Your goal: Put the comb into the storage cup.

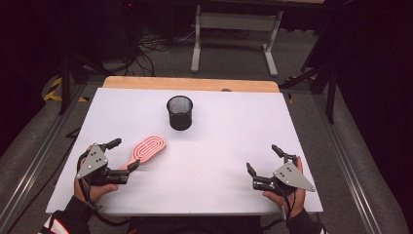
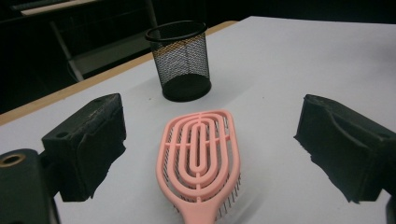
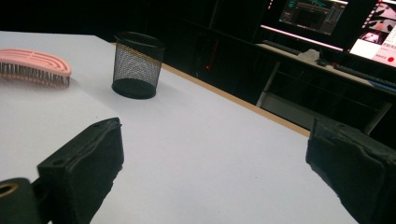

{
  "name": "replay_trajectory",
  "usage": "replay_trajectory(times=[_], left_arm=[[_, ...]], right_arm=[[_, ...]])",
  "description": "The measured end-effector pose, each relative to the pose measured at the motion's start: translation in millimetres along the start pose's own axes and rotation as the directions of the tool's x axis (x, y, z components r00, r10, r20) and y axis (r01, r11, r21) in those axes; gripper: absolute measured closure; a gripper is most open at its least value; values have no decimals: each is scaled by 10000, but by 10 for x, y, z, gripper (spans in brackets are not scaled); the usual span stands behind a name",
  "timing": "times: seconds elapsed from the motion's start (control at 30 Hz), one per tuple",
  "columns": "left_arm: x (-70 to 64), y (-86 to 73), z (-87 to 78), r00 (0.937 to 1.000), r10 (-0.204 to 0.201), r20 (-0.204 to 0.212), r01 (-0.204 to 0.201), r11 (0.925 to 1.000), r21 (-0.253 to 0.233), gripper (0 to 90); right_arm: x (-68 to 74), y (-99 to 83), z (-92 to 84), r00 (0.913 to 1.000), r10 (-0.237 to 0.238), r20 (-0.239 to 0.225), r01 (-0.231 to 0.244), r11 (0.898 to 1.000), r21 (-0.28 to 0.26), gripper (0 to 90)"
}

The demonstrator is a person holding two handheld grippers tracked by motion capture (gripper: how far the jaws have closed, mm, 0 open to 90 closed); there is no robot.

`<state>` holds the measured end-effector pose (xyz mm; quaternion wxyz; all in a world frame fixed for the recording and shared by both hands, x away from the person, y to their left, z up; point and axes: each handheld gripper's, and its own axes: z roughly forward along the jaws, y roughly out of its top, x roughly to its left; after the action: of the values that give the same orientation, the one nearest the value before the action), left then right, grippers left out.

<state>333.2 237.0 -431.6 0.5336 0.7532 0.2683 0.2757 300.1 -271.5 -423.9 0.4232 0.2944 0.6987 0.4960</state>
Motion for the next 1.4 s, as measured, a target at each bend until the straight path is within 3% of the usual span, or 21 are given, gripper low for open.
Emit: replay_trajectory(times=[0.07, 0.27, 0.5, 0.67, 0.77, 0.8, 0.83, 0.87, 0.93, 0.97, 1.03, 1.07, 1.1, 1.13, 1.2, 1.23, 1.27, 1.3, 1.33, 1.37, 1.4], left_arm=[[-7, 6, 6, 10000, -89, 36, 88, 9999, 66, 91], [-38, 12, 21, 9998, 148, 140, -151, 9995, 279, 92], [-14, 6, 2, 9997, 40, 227, -48, 9994, 350, 90], [32, 6, 25, 9976, -250, 638, 147, 9873, 1583, 65], [49, 11, 10, 9984, -217, 521, 111, 9807, 1952, 77], [74, 32, 4, 9986, -248, 470, 134, 9733, 2290, 77], [74, 32, 4, 9986, -248, 470, 134, 9733, 2290, 80], [110, 55, -2, 9979, -308, 561, 142, 9613, 2751, 95], [129, 71, -3, 9981, -303, 534, 121, 9501, 3117, 120], [141, 81, 2, 9985, -328, 433, 159, 9391, 3433, 137], [177, 93, 15, 9982, -509, 301, 339, 9094, 4146, 137], [186, 95, 20, 9982, -549, 261, 381, 8997, 4348, 135], [207, 97, 38, 9981, -578, 222, 404, 8802, 4728, 138], [214, 96, 49, 9977, -655, 151, 498, 8717, 4875, 140], [253, 100, 92, 9962, -866, 106, 672, 8390, 5400, 165], [269, 95, 140, 9954, -948, 139, 688, 8083, 5847, 171], [274, 94, 167, 9950, -995, 84, 743, 7942, 6031, 167], [284, 91, 213, 9937, -1117, 75, 821, 7728, 6294, 174], [290, 93, 241, 9936, -1114, 182, 732, 7584, 6477, 194], [277, 91, 301, 9929, -1149, 308, 646, 7380, 6717, 191], [273, 92, 319, 9933, -1107, 320, 595, 7306, 6802, 197]], right_arm=[[4, -17, 8, 10000, -38, -35, 38, 10000, 78, 53], [-28, -9, -2, 9999, 104, 3, -104, 9999, 12, 54], [-42, -12, 11, 9998, 160, 93, -161, 9998, 65, 55], [-40, -16, 44, 9999, 154, -10, -154, 9998, 152, 58], [-41, -19, 57, 9998, 164, -67, -162, 9997, 204, 58], [-44, -21, 60, 9998, 160, -91, -158, 9996, 237, 58], [-47, -26, 63, 9998, 186, -114, -184, 9995, 247, 58], [-51, -32, 66, 9997, 215, -129, -211, 9994, 285, 58], [-57, -37, 70, 9996, 220, -148, -215, 9992, 332, 58], [-59, -39, 72, 9996, 230, -157, -225, 9992, 341, 59], [-65, -44, 83, 9995, 270, -146, -264, 9989, 386, 60], [-65, -47, 90, 9993, 307, -196, -298, 9987, 424, 60], [-63, -49, 94, 9992, 313, -232, -303, 9986, 445, 60], [-57, -52, 101, 9992, 293, -257, -280, 9984, 486, 60], [-49, -56, 112, 9993, 239, -302, -222, 9982, 557, 61], [-45, -58, 116, 9992, 245, -301, -227, 9981, 574, 61], [-46, -63, 122, 9993, 223, -315, -203, 9979, 612, 61], [-46, -65, 124, 9992, 231, -338, -209, 9977, 641, 61], [-46, -69, 130, 9991, 247, -336, -224, 9975, 671, 61], [-47, -72, 132, 9992, 234, -331, -210, 9973, 696, 61], [-50, -78, 137, 9991, 249, -339, -224, 9971, 728, 61]])
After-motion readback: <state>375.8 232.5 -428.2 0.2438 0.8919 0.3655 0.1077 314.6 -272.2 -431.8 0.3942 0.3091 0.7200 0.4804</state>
